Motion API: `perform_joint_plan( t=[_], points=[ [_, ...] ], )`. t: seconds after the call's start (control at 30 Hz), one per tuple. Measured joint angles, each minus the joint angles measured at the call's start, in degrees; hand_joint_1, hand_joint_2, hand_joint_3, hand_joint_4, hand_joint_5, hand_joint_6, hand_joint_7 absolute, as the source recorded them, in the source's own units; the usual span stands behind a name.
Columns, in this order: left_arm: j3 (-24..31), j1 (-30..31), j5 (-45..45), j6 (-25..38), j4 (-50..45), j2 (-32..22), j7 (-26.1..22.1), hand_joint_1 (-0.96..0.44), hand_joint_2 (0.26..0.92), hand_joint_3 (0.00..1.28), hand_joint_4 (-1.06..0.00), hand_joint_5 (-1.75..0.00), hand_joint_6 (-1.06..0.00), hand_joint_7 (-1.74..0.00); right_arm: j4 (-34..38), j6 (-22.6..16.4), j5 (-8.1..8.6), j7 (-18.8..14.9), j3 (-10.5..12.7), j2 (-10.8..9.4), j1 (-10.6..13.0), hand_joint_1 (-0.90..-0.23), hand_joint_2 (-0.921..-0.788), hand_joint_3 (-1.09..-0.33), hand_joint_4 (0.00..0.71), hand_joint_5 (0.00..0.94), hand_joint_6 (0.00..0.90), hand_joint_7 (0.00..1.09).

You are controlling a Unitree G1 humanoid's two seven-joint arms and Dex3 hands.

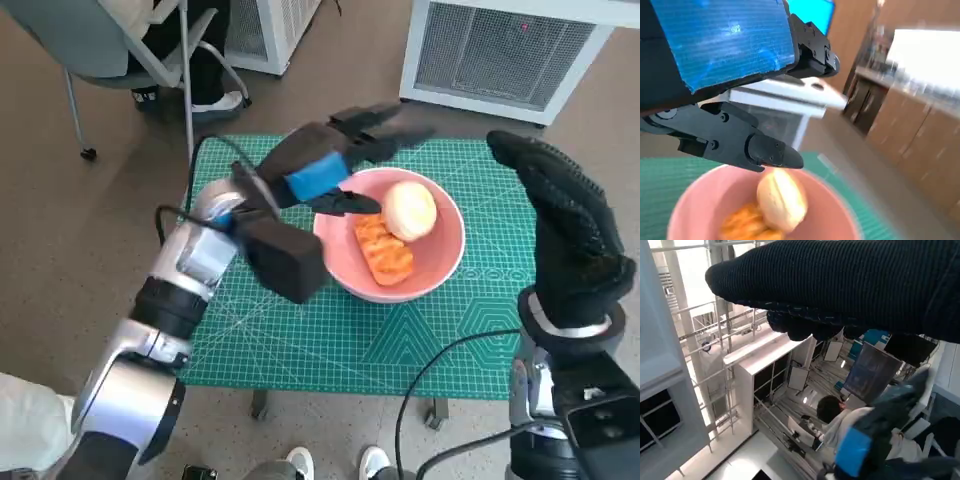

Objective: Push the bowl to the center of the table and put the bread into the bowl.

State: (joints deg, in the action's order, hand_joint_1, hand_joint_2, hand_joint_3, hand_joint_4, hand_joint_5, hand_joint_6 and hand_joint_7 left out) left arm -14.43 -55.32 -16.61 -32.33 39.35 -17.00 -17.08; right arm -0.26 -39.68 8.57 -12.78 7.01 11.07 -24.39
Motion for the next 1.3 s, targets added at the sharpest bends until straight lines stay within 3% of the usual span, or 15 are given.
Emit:
perform_joint_plan(
  t=[0.1,0.3,0.37,0.47,0.6,0.83,1.3],
  points=[
    [2.49,1.96,4.34,-0.11,-2.38,0.3,-0.8,-0.38,0.921,0.16,-0.24,-0.03,-0.36,-0.03,0.08,0.01,-0.07,0.42,0.08,0.0,-0.04,-0.408,-0.921,-0.513,0.42,0.001,0.103,0.72],
    [8.42,7.57,16.76,2.73,-11.96,2.79,-2.26,-0.3,0.921,0.23,-0.32,-0.07,-0.4,-0.06,0.05,0.64,-2.37,2.34,0.35,-0.09,-0.71,-0.409,-0.921,-0.52,0.419,0.0,0.105,0.72],
    [10.16,9.96,21.58,3.91,-15.58,4.37,-2.68,-0.28,0.921,0.27,-0.3,-0.14,-0.21,-0.44,-0.02,1.22,-3.3,3.35,0.54,-0.22,-1.17,-0.412,-0.921,-0.525,0.415,0.0,0.105,0.72],
    [11.9,13.69,27.88,5.99,-20.56,6.98,-3.34,-0.27,0.921,0.3,-0.21,-0.36,-0.07,-0.77,-0.33,1.97,-4.8,4.84,0.72,-0.41,-1.77,-0.413,-0.921,-0.528,0.407,0.0,0.104,0.72],
    [13.08,18.18,33.25,8.94,-25.7,9.73,-3.67,-0.26,0.921,0.32,-0.11,-0.58,-0.01,-0.95,-0.73,2.79,-6.46,6.43,0.76,-0.9,-2.31,-0.412,-0.921,-0.531,0.403,0.0,0.102,0.72],
    [14.4,22.8,35.82,13.17,-31.76,10.46,-4.18,-0.25,0.921,0.34,-0.04,-0.71,0.0,-1.04,-1.59,4.08,-8.68,8.72,0.66,-1.44,-2.79,-0.411,-0.921,-0.534,0.401,0.0,0.097,0.72],
    [15.51,26.71,35.15,16.32,-40.2,11.56,-1.26,-0.29,0.912,0.37,0.0,-0.86,0.0,-1.13,-3.22,7.36,-8.73,9.97,-0.61,-2.95,-4.02,-0.398,-0.921,-0.514,0.418,0.008,0.122,0.73]
  ],
)
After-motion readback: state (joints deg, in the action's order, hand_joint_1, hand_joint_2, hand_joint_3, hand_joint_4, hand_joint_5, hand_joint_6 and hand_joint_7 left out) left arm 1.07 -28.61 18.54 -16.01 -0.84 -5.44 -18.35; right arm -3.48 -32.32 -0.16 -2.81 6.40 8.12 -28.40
